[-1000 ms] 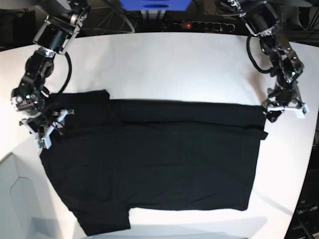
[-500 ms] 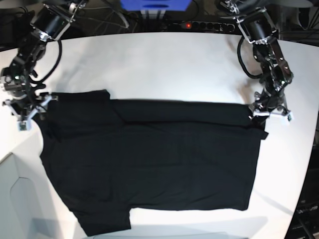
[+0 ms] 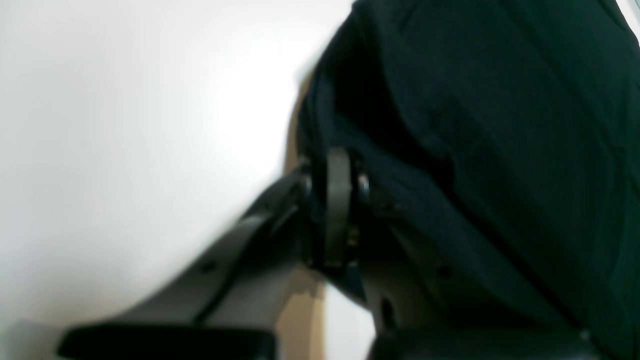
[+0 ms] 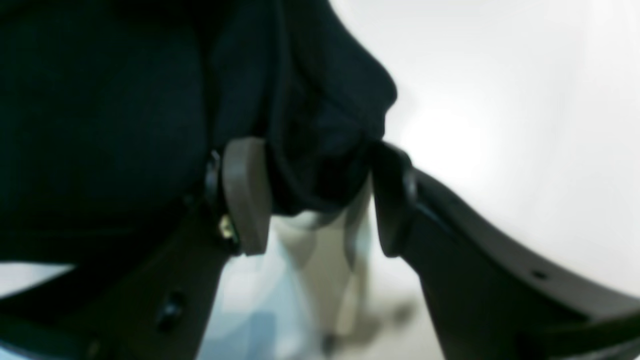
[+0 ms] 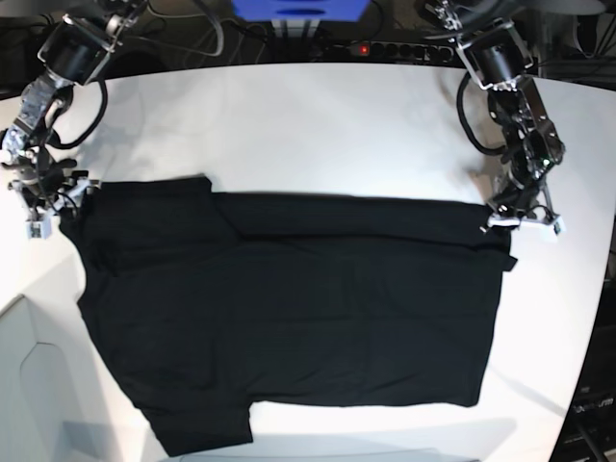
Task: Fold the T-shirt properly
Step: 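Lift the shoulder edge with both grippers and fold it over the body, then drag the folded shirt toward the robot with both grippers and release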
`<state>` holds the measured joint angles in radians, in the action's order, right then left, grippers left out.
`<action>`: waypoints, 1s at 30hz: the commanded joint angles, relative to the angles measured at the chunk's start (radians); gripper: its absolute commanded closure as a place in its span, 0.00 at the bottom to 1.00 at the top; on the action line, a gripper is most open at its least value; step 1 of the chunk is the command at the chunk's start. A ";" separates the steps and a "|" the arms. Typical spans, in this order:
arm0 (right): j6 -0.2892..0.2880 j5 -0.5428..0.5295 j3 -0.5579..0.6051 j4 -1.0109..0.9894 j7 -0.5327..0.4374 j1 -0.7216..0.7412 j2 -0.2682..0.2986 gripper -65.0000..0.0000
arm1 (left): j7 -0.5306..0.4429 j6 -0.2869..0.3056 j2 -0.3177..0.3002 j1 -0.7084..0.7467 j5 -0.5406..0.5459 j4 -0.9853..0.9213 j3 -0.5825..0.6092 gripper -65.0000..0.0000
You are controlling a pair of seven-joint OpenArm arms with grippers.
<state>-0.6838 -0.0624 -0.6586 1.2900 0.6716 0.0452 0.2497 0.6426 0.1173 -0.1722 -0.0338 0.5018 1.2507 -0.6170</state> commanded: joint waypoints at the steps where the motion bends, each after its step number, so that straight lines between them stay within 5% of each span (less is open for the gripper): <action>1: -0.014 0.019 -0.003 -0.011 0.012 0.022 0.021 0.51 | 0.023 -0.005 -0.010 -0.001 -0.012 0.004 0.001 1.00; 4: -0.014 0.019 -0.003 -0.040 0.017 0.031 0.024 0.63 | 0.024 -0.005 -0.011 0.002 -0.012 0.013 0.001 1.00; 8: -0.014 0.025 -0.003 0.001 0.023 0.026 0.024 1.00 | 0.033 -0.005 -0.013 0.022 -0.012 0.040 -0.005 1.00; 22: -0.014 0.025 0.053 0.297 0.300 0.075 0.093 1.00 | 0.036 -0.006 -0.033 0.064 -0.010 0.306 -0.002 1.00; 30: -0.014 0.026 0.219 0.092 0.455 0.397 0.188 1.00 | 0.201 -0.012 -0.059 -0.070 -0.019 0.300 -0.005 1.00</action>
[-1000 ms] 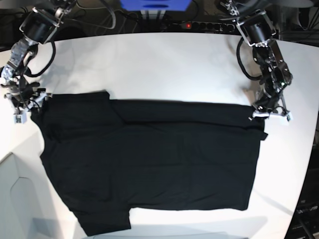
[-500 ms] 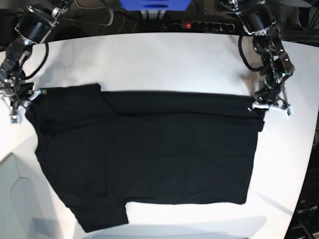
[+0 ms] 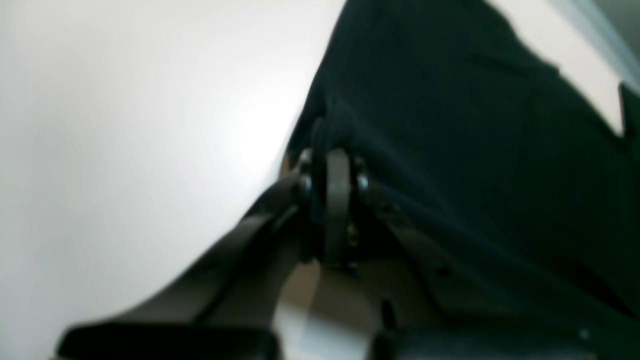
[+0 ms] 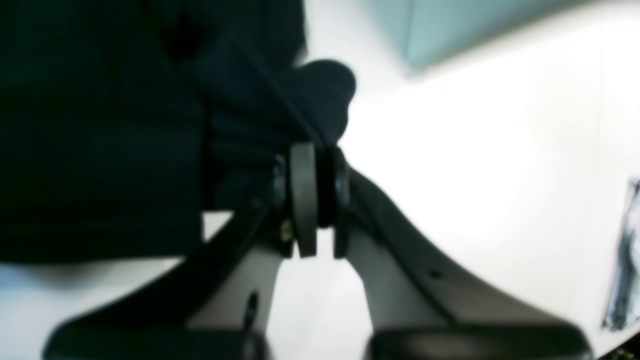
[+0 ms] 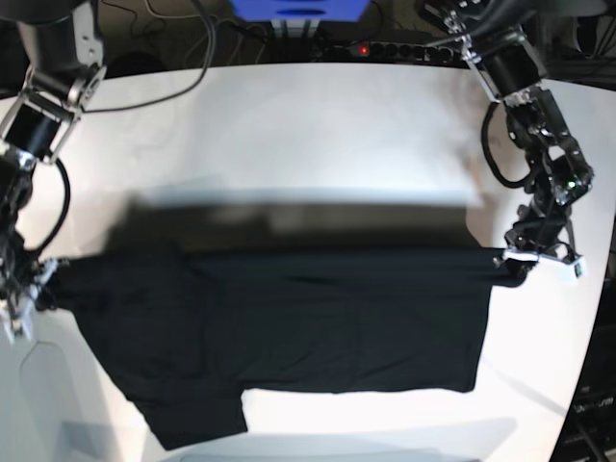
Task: Fold the T-shirt properly
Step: 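Drag the folded shirt toward the robot with both grippers and release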
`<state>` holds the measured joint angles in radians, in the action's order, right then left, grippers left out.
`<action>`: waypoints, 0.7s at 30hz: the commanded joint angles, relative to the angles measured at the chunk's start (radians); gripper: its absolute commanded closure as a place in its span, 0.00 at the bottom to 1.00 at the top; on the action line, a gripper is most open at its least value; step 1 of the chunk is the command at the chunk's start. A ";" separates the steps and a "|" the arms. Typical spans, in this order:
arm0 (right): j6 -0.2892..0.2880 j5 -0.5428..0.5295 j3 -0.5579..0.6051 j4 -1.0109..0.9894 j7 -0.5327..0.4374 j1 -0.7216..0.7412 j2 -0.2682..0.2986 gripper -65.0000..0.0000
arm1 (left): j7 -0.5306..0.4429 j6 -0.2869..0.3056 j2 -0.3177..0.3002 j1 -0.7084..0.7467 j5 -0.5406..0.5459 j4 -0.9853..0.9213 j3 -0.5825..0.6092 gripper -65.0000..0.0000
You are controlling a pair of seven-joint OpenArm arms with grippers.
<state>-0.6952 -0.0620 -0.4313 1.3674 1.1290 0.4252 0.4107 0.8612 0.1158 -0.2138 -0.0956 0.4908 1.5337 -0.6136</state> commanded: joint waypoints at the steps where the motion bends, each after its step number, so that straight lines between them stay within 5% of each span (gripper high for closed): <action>1: -0.003 0.026 0.004 -0.035 0.030 0.050 0.038 1.00 | -0.004 -0.011 -0.017 -0.010 -0.008 0.020 -0.007 1.00; 6: -0.003 0.021 0.079 -0.107 0.084 0.045 0.063 1.00 | 0.048 -0.012 -0.017 -0.002 -0.008 0.024 -0.009 1.00; 15: -0.003 0.020 0.071 0.203 0.090 -0.078 0.069 1.00 | 0.034 -0.008 -0.017 0.083 -0.002 0.089 -0.015 1.00; 21: -0.003 0.026 0.073 0.221 0.139 -0.137 0.063 1.00 | 0.048 -0.006 -0.011 0.116 -0.002 0.146 -0.082 1.00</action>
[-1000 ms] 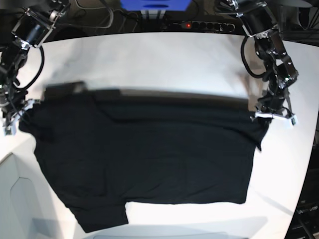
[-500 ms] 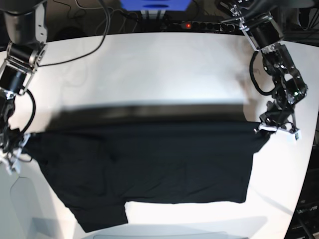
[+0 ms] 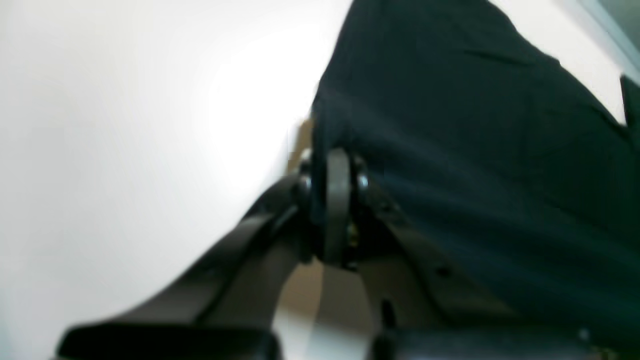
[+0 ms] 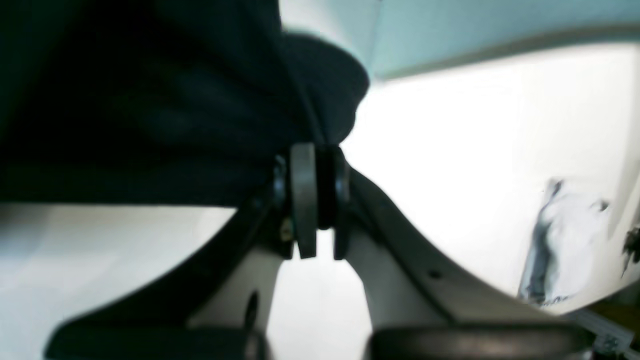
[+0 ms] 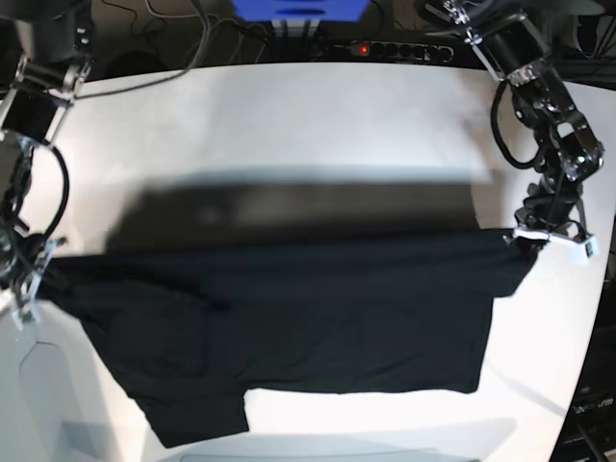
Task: Fold the T-shirt properly
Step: 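Drag the folded shirt toward the robot with both grippers and release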
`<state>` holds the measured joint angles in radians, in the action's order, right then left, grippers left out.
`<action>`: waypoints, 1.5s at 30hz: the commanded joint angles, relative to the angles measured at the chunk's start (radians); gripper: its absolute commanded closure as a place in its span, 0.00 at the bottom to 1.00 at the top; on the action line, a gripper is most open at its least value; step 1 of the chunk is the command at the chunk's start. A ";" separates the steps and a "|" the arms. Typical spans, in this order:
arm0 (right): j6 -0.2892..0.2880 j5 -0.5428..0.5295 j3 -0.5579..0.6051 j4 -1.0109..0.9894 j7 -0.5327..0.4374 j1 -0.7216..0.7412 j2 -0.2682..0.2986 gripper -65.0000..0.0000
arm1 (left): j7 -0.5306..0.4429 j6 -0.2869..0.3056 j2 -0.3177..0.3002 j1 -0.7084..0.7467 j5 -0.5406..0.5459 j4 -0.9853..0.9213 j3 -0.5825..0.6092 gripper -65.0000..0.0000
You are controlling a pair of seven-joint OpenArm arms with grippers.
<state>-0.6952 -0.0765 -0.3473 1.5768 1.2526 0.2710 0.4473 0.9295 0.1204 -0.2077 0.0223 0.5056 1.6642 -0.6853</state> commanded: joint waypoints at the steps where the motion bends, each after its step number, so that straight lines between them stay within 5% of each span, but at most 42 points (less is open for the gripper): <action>1: -0.003 0.040 -0.011 0.015 0.016 -0.016 0.026 1.00 | -0.020 -0.011 -0.020 0.015 -0.014 0.017 -0.011 1.00; 12: -0.003 0.039 -0.157 0.078 -0.018 -0.012 -0.048 1.00 | -0.020 -0.009 -0.014 0.095 -0.014 0.144 -0.060 1.00; 23: -0.003 0.034 -0.154 0.103 -0.053 -0.198 -0.081 1.00 | -0.033 -0.008 -0.011 0.216 -0.014 0.156 -0.060 1.00; 32: -0.003 0.039 -0.155 0.238 -0.055 -0.381 -0.132 1.00 | -0.033 -0.008 0.081 0.344 -0.014 0.153 -0.133 1.00; 39: -0.003 0.040 -0.166 0.268 -0.058 -0.523 -0.158 1.00 | -0.034 -0.008 0.083 0.405 -0.014 0.153 -0.136 1.00; 45: -0.003 0.040 -0.273 0.267 -0.182 -0.646 -0.216 1.00 | -0.034 -0.008 0.072 0.425 -0.022 0.155 -0.133 1.00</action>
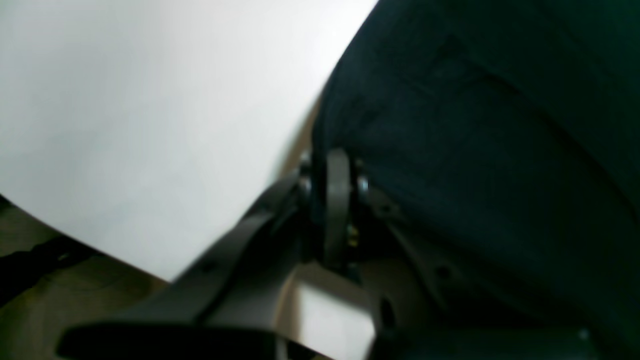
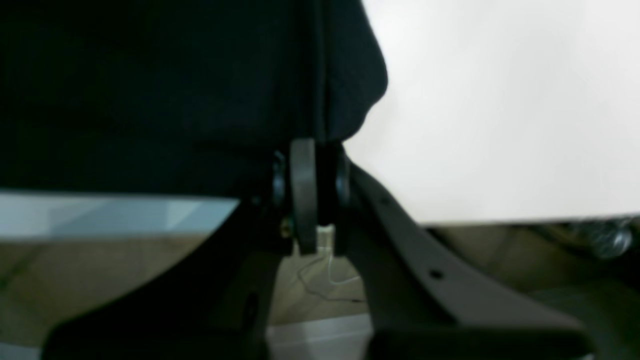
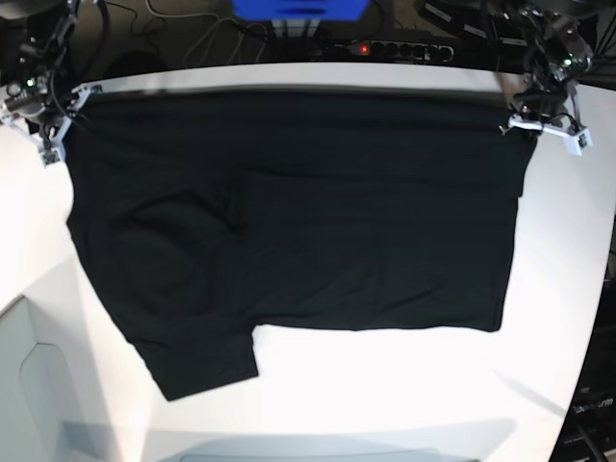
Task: Fold the T-shirt properly
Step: 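Drag the folded shirt toward the robot with both grippers and release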
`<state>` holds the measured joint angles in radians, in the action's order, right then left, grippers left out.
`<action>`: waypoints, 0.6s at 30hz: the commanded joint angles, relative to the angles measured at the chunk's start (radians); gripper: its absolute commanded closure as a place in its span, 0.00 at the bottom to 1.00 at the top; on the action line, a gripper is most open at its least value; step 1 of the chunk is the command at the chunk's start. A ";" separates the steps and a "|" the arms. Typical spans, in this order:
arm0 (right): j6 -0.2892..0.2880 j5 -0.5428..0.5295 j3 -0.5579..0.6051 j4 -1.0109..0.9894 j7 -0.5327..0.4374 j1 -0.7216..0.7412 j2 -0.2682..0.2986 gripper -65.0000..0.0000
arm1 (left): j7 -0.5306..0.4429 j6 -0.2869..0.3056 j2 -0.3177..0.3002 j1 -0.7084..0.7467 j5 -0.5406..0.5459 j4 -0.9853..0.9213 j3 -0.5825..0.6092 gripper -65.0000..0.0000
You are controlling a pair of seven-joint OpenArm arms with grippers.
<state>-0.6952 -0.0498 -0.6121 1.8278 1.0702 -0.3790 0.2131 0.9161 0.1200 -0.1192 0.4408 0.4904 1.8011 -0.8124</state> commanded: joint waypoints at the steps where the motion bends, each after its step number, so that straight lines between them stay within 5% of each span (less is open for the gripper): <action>1: -0.003 0.014 -0.016 0.016 -0.020 -0.015 0.009 1.00 | -0.021 -0.007 -0.021 0.008 -0.006 0.018 -0.005 1.00; 6: -0.003 0.015 -0.036 0.014 -0.098 -0.059 -0.022 1.00 | -0.018 -0.007 -0.020 0.033 -0.008 0.018 -0.003 1.00; 18: -0.003 0.015 -0.036 0.013 -0.100 -0.058 -0.016 1.00 | -0.016 -0.007 -0.014 0.109 0.000 0.018 -0.006 1.00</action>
<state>-0.6952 -0.0410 -0.6395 1.8259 0.9783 -0.4309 0.1806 0.9127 0.1200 -0.1215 0.5385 0.4908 1.8015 -0.8101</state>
